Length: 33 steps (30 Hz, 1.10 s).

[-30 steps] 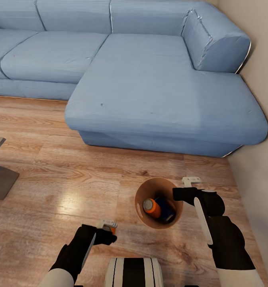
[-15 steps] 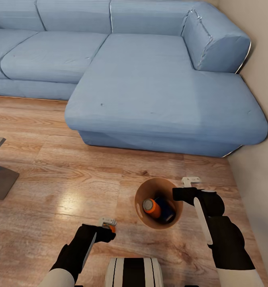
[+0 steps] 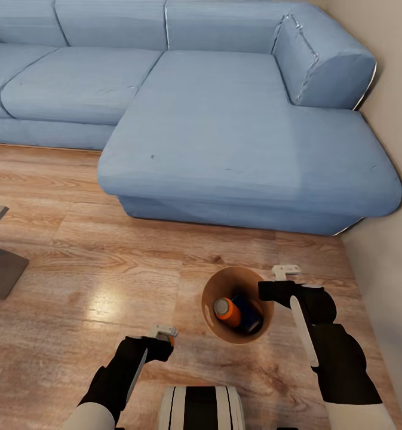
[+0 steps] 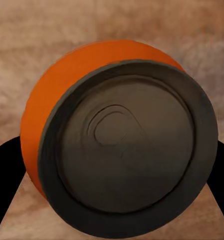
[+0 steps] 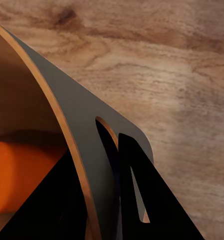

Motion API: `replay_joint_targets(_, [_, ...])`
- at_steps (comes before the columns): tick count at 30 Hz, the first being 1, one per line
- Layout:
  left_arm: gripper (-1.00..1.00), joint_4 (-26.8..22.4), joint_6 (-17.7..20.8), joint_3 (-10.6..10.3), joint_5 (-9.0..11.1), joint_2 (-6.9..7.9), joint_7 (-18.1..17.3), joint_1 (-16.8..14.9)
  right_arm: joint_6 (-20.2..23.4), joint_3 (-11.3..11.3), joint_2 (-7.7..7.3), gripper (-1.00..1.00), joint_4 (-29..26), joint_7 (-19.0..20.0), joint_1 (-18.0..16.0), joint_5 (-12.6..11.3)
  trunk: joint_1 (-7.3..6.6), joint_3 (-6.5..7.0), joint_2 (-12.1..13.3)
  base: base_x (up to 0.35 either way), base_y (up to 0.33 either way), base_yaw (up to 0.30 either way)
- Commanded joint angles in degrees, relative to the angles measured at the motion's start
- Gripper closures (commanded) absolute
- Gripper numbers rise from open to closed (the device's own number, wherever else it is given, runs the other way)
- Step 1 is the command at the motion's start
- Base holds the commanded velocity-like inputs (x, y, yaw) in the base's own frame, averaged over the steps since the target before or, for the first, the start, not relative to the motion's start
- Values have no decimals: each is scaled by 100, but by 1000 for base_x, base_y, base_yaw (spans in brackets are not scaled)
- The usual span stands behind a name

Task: Put the three can of soda from the living room inside the tash can in the kitchen.

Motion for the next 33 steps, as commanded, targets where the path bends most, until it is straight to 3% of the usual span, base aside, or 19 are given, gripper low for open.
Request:
replay_joint_targets(1, [100, -3, -7, 0, -5, 0, -1, 1, 2, 1, -1, 100, -1, 8, -1, -111, 0, 0, 0, 0, 0, 0])
replay_joint_targets(4, [100, -124, 1, -27, -13, -5, -28, 2, 2, -5, -5, 100, -1, 8, -1, -110, 0, 0, 0, 0, 0, 0])
replay_joint_targets(6, [100, -462, 78, -185, -13, -18, -56, 2, 2, -18, -6, 100, -1, 8, -1, -109, 0, 0, 0, 0, 0, 0])
replay_joint_targets(8, [100, -1006, 404, -487, 21, -15, -73, 2, 2, -23, -7, 100, -1, 8, -1, -107, 0, 0, 0, 0, 0, 0])
replay_joint_targets(11, [100, -1683, 933, -678, 41, 2, -94, 8, 2, -29, -7, 100, -1, 8, -1, -107, 0, 0, 0, 0, 0, 0])
replay_joint_targets(13, [100, -2225, 1122, -719, 47, 17, -101, 24, 2, -32, -7, 100, -1, 8, -1, -107, 0, 0, 0, 0, 0, 0])
replay_joint_targets(14, [100, -2748, 1301, -736, 47, 34, -109, 78, 2, -33, -7, 100, -1, 8, -1, -106, 0, 0, 0, 0, 0, 0])
replay_joint_targets(21, [100, -3351, 1694, -753, 46, 77, -115, 151, 2, -34, -7, 100, -1, 8, -1, -106, 0, 0, 0, 0, 0, 0])
replay_joint_targets(24, [100, -3781, 1902, -766, 51, 108, -169, 332, 2, -34, -7, 100, -1, 8, -1, -106, 0, 0, 0, 0, 0, 0])
replay_joint_targets(26, [100, -3985, 1994, -770, 54, 189, -441, 447, 2, -30, -7, 100, -1, 8, -1, -106, 0, 0, 0, 0, 0, 0])
replay_joint_targets(28, [100, -4088, 2032, -772, 54, 335, -938, 496, 2, -27, -7, 100, -1, 8, -1, -106, 0, 0, 0, 0, 0, 0])
replay_joint_targets(29, [100, -4140, 2050, -759, 55, 486, -1885, 519, 2, -26, -7, 100, -1, 8, -1, -106, 0, 0, 0, 0, 0, 0])
replay_joint_targets(33, [100, -4162, 2030, -713, 51, 700, -3234, 527, 2, -25, -7, 100, -1, 8, -1, -108, 0, 0, 0, 0, 0, 0])
